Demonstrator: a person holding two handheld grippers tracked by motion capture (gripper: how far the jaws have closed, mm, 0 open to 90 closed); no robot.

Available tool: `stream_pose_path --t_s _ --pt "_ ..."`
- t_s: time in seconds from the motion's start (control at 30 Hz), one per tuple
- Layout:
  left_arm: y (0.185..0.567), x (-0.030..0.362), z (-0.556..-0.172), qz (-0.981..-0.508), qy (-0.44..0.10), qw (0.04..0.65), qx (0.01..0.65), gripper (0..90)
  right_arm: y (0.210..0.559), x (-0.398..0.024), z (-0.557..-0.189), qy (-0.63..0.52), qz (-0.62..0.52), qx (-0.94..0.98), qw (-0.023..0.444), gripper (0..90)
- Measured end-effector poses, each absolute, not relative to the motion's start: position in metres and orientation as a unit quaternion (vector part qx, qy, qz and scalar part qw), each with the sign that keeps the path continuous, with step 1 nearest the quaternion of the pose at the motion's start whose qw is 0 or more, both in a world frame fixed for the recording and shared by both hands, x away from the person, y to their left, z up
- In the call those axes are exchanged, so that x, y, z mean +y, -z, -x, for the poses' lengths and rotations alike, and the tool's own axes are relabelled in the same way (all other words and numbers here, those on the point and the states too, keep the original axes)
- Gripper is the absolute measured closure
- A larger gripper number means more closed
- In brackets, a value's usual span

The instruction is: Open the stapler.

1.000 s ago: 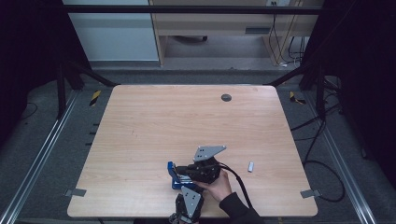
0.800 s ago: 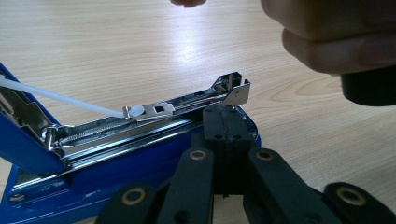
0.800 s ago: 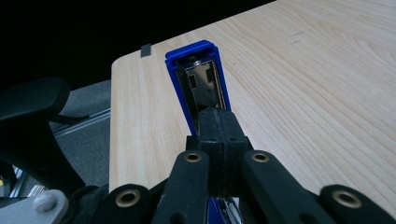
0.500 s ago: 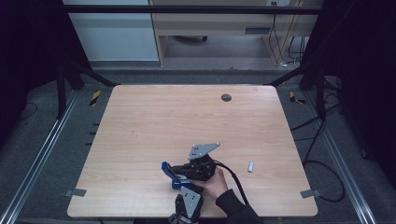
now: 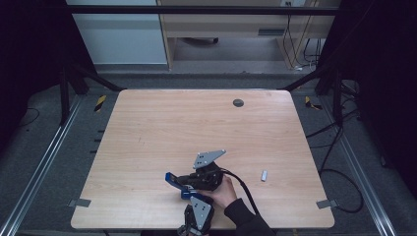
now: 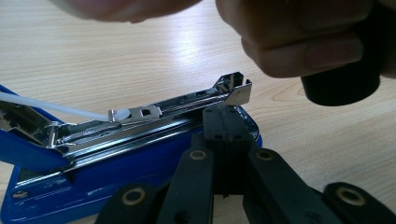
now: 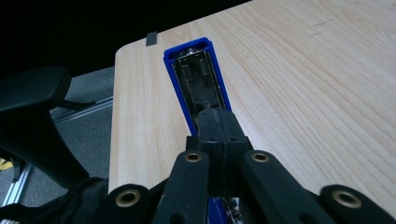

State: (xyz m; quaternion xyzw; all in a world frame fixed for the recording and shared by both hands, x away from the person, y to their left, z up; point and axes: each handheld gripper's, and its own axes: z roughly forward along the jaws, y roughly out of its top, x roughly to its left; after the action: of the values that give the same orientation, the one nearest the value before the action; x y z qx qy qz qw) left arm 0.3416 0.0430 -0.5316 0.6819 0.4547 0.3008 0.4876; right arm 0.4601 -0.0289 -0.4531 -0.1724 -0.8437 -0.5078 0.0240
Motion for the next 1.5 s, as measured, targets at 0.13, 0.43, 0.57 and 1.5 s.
stream_pose_path --t_s 0.13,0.43,0.57,1.5 --pt "0.532 0.043 -0.341 -0.682 -0.301 0.488 0.454 90.0 0.454 -0.026 -0.461 0.503 0.172 -0.847 0.028 90.0" --pt "0.532 0.043 -0.341 -0.681 -0.304 0.488 0.454 90.0 0.460 -0.012 -0.465 0.479 0.175 -0.859 0.035 90.0" --pt "0.532 0.043 -0.341 -0.681 -0.304 0.488 0.454 90.0 0.461 -0.006 -0.468 0.456 0.177 -0.871 0.034 90.0" --pt "0.532 0.046 -0.341 -0.682 -0.292 0.498 0.450 89.8 0.464 0.002 -0.470 0.428 0.182 -0.885 0.032 83.5"
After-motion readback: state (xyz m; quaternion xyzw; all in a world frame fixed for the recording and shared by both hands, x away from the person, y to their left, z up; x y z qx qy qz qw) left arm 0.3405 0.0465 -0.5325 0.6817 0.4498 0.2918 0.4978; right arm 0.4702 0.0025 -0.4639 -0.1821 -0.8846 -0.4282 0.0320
